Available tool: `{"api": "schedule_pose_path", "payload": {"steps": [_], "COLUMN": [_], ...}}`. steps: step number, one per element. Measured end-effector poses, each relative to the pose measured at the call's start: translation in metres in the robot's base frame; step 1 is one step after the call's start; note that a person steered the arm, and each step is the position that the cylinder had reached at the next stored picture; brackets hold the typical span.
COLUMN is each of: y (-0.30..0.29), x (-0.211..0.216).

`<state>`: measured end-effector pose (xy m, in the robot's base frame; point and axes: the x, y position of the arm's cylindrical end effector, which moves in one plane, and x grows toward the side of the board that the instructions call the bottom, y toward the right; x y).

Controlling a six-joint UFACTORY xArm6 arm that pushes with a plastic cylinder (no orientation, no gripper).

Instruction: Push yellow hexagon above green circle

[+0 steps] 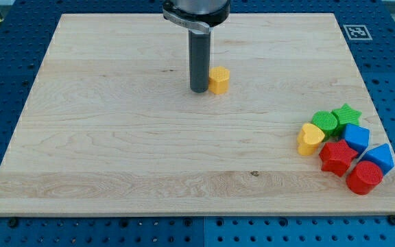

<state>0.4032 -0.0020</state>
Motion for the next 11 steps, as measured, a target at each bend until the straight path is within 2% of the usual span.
{"api": "schedule_pose_path", "payload": {"steps": [1, 2, 3, 5, 8, 11], "y": [0.001, 0.023, 0.054, 0.125, 0.097, 0.148], "x": [-0.022, -0.025, -0.009, -0.003, 0.026, 0.047]}}
